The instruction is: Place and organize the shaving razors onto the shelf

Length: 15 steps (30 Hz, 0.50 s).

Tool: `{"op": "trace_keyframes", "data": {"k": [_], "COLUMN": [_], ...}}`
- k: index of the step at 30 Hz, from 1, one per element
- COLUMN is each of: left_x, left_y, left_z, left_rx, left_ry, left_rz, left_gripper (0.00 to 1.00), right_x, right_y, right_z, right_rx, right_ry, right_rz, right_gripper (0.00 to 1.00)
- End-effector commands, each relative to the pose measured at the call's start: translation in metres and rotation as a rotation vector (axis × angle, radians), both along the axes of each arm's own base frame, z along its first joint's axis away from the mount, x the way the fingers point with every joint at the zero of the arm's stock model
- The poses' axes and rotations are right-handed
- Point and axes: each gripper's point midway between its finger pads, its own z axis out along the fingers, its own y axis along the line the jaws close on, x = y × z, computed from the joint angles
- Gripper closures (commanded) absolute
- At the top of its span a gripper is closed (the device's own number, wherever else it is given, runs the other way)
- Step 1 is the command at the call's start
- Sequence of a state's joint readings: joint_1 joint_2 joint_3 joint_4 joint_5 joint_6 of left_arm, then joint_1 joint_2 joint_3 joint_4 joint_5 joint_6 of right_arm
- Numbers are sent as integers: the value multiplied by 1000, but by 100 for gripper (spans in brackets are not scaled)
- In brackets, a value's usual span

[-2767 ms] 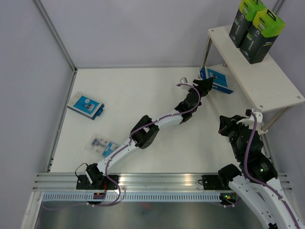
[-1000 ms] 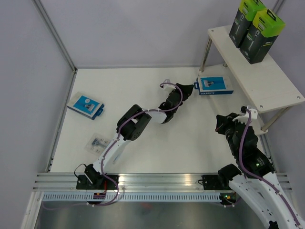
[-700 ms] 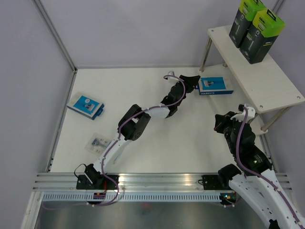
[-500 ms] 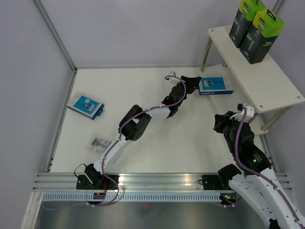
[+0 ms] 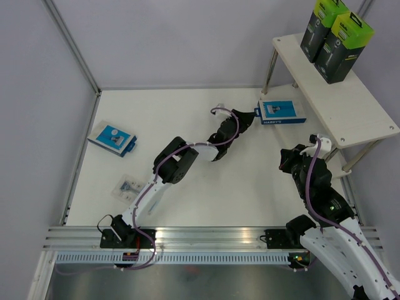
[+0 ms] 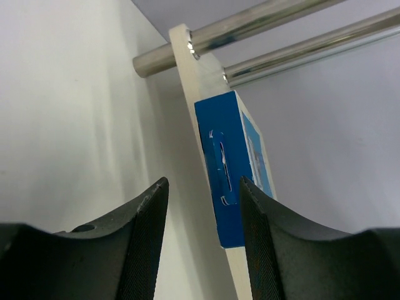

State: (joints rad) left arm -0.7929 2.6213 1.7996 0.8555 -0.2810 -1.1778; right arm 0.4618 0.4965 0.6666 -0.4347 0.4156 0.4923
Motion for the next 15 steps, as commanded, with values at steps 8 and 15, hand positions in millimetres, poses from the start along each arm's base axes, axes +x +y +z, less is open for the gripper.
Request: {"op": "trace_keyframes", "data": {"k": [8,15], "left_x": [9,9], "left_y": [-4,-15], "left_z": [57,50], "left_rx": [-130,-125], "left_ry": [-63,-48], "left_rz": [-22,-34], "left_gripper": [47,47], "right_x": [3,4], "right_y": [2,3], "right_z": [17,18], "right_rx": [21,19], "right_ry": [-48,-48], "right_rz": [7,7], "right_gripper": [96,97]}}
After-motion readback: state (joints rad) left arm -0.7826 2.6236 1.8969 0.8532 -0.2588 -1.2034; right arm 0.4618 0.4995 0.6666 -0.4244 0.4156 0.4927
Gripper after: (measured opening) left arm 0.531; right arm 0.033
